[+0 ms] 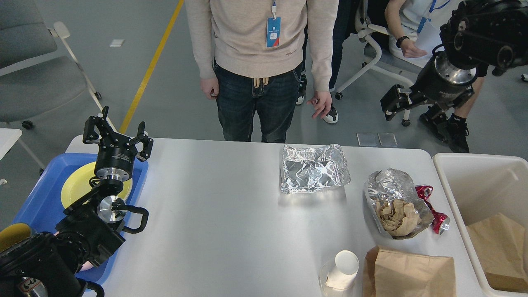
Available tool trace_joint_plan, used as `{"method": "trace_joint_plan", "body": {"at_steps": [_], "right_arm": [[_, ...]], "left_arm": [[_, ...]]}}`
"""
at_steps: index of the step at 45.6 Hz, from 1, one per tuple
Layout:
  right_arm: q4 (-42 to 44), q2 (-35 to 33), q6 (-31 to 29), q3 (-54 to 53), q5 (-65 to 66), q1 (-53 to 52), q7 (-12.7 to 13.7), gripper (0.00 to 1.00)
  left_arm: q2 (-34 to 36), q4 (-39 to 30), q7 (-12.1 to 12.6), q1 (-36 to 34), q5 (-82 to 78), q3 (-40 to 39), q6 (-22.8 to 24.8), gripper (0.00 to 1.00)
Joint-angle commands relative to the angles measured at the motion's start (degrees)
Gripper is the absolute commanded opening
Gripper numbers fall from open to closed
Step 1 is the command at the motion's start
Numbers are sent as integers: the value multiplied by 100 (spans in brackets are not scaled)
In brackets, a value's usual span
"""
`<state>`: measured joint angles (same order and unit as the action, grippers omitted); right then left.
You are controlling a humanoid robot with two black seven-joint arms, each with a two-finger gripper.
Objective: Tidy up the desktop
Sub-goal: 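Move the right gripper back over the crumpled foil packet, then lower the right gripper and grasp the crumpled foil packet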
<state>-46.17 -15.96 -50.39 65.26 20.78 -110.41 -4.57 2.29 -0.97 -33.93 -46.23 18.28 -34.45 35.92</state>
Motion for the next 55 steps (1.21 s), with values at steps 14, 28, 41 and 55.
{"method": "trace_joint_plan", "body": {"at_steps": [14,28,41,55], "right_arm": [[520,619,2014,-751,-30,1732,26,99],[2357,1903,3922,-874,22,4027,26,99],[3764,2466,4248,-690,163,5126,26,98],[3843,2431,4424,-672,207,5232,35,97]], "left_arm": [[0,0,0,0,0,0,3,97],[0,0,0,0,0,0,3,96],[0,0,0,0,0,0,3,97],[0,0,0,0,0,0,3,97]]}}
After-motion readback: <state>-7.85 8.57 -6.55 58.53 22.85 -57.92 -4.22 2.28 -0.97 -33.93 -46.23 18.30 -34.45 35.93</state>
